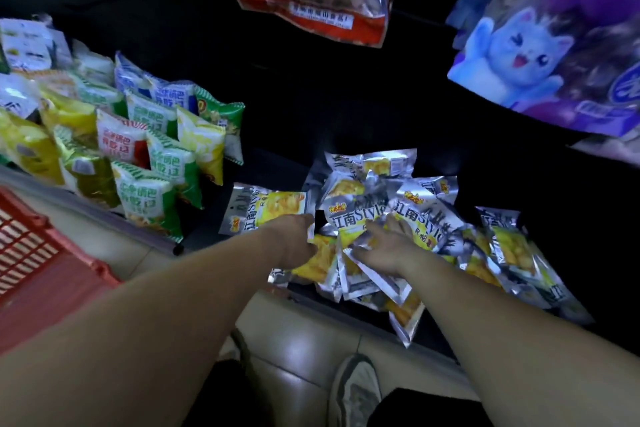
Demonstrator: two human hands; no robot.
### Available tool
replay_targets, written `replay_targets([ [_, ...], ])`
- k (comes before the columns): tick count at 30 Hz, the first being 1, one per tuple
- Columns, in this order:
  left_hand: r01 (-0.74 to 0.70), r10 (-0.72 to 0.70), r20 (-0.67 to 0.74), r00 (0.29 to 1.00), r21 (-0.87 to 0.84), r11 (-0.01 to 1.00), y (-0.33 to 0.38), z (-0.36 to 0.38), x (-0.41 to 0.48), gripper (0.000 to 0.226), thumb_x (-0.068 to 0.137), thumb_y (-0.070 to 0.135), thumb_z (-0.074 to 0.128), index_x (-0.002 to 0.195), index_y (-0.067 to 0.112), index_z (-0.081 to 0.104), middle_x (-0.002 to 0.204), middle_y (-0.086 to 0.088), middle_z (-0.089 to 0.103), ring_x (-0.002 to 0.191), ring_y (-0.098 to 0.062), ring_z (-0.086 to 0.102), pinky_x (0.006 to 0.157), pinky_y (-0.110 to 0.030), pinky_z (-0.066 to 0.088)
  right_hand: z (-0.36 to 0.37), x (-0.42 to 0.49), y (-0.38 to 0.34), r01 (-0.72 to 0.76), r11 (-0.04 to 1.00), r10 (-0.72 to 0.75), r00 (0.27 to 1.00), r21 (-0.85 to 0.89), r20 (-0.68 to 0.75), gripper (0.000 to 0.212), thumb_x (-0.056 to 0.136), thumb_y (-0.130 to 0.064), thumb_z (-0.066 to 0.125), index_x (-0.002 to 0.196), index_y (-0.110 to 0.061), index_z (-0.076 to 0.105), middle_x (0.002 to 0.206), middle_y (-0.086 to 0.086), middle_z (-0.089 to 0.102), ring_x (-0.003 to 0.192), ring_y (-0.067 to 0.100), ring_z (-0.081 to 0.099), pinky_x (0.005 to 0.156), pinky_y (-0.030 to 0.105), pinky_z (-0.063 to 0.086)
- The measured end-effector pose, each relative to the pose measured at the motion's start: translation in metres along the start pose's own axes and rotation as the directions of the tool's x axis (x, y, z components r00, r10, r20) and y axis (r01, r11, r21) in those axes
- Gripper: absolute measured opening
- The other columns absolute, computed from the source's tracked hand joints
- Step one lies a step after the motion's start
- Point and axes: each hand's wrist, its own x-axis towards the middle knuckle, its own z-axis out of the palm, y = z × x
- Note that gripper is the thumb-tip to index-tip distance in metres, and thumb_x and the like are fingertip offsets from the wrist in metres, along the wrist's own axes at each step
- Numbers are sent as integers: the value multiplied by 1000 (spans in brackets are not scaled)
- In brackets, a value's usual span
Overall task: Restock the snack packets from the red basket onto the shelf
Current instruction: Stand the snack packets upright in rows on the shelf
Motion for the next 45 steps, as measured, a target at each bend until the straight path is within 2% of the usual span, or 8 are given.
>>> replay_targets([
  [12, 92, -90, 95, 991, -14, 996, -79, 10, 61, 77, 96, 61, 51, 161, 34, 19, 165, -6, 32, 148, -31, 34, 118, -41, 35, 5, 85, -17, -143, 985, 132, 984, -94, -117, 93, 82, -91, 26, 156, -51, -13, 162, -2, -40, 145, 33, -42, 110, 82, 9],
  [18, 186, -169, 111, 979, -168, 968, -76, 32, 84, 75, 97, 57, 54, 161, 43, 18, 170, -3, 5, 154, -32, 23, 121, -39, 26, -3, 105, -1, -10, 965, -92, 923, -262, -373, 66, 88, -73, 39, 149, -48, 33, 171, -3, -8, 153, 31, -26, 111, 81, -2],
  [25, 211, -199, 82, 977, -190, 959, -80, 65, 104, 91, 81, 75, 51, 157, 54, 5, 169, -6, -5, 148, -41, 34, 120, -48, 32, 15, 107, -41, 149, 945, -264, 874, -292, -408, 56, 96, -49, 48, 150, -39, 40, 168, 4, 17, 157, 27, -10, 118, 70, -10],
  [30, 62, -64, -2, 998, -200, 978, -100, 73, 105, 83, 86, 64, 53, 160, 43, 21, 171, 0, 6, 158, -30, 14, 125, -46, 24, 23, 127, -81, 420, 903, -428, 876, -88, -224, 56, 103, -38, 49, 157, -31, 37, 165, 1, 30, 156, 22, 12, 125, 43, 19],
  [34, 118, -192, -278, 941, -262, 958, -120, 67, 99, 38, 96, 40, 54, 131, 29, 59, 136, 0, 53, 119, -26, 61, 90, -33, 50, 35, 144, -73, 373, 928, -372, 919, -21, -134, 46, 105, -41, 45, 145, -20, 55, 158, 4, 40, 155, 25, 19, 123, 43, 24],
  [36, 318, -461, -276, 843, -436, 842, -126, 63, 104, 28, 98, 41, 55, 113, 20, 62, 111, -5, 63, 85, -21, 64, 68, -29, 49, 38, 149, -64, 376, 924, -382, 917, -70, -114, 39, 104, -43, 45, 117, -16, 69, 149, 3, 48, 153, 23, 22, 120, 39, 29],
  [39, 264, -658, -25, 753, -904, 336, -127, 66, 120, 35, 86, 39, 73, 108, 14, 63, 95, -11, 70, 70, -22, 68, 62, -36, 63, 35, 148, -54, 359, 930, -367, 916, -82, -163, 33, 103, -39, 49, 97, -16, 71, 135, 1, 56, 141, 18, 38, 108, 31, 39],
  [45, 55, -580, 119, 806, -990, -128, -96, 73, 135, 21, 89, 14, 77, 108, 12, 68, 83, -7, 68, 65, -20, 65, 57, -29, 59, 30, 148, -48, 318, 946, -325, 917, -68, -230, 22, 98, -33, 51, 94, -20, 67, 105, -4, 56, 105, 19, 53, 97, 42, 48],
])
